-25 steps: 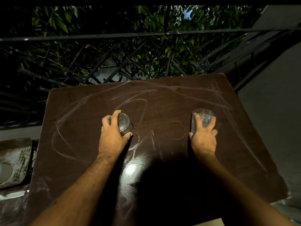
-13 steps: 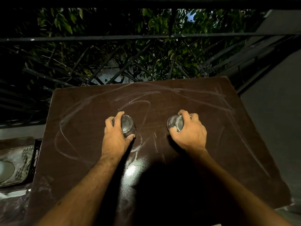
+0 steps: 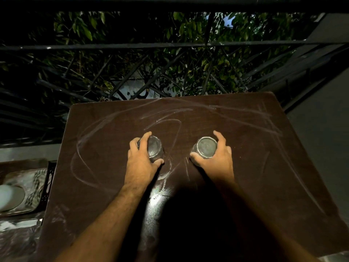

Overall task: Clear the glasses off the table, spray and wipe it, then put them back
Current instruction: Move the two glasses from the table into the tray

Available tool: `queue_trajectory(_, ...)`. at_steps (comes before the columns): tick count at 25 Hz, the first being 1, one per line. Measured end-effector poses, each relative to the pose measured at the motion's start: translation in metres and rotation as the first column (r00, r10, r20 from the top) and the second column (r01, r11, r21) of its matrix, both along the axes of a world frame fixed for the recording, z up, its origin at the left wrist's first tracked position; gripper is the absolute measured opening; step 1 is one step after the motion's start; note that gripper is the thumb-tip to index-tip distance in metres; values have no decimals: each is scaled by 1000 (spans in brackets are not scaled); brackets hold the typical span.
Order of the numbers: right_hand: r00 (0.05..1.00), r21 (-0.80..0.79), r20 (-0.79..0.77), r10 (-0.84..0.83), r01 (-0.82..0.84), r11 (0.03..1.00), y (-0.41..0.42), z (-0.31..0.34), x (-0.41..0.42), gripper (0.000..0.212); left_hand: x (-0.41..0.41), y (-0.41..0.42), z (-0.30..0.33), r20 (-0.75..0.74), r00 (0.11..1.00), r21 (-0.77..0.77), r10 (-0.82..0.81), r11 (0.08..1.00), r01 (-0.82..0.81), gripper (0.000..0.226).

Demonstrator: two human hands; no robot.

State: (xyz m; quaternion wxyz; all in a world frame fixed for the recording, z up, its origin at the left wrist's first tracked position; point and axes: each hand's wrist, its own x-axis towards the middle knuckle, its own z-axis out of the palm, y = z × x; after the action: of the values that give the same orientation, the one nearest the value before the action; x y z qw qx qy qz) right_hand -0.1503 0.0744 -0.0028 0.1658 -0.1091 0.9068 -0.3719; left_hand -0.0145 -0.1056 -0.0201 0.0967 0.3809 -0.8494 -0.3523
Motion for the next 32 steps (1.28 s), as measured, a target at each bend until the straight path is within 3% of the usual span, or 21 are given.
queue_trajectory(2, 991, -154, 87, -99, 111, 982, 0, -8, 5, 114, 2, 3, 0, -76, 992, 128, 98, 988, -88, 115)
queue_trajectory(5, 980, -250, 118, -160, 185, 950, -6, -21, 8, 120, 2, 7, -1, -131, 951, 292, 281, 927, -234, 127)
queue_trajectory(9, 975, -240, 131, -182, 209, 948, -10, -29, 10, 104, 8, 8, -4, -137, 933, 241, 332, 925, -294, 93)
queue_trajectory(14, 969, -308, 130, -211, 242, 920, -14, -22, 34, 79, 34, 3, 2, -183, 933, 277, 309, 927, -253, 87)
queue_trajectory(21, 984, -356, 85, -159, 179, 917, -35, -5, 108, 81, 112, -27, 22, -251, 946, 205, 206, 966, -156, 84)
queue_trajectory(28, 980, -395, 51, -193, 198, 897, -78, 8, 188, 79, 196, -73, 36, -267, 944, 237, 192, 963, -129, 81)
queue_trajectory(32, 980, -398, 63, -187, 197, 896, -104, 2, 234, 78, 251, -95, 25, -214, 951, 246, 221, 955, -167, 99)
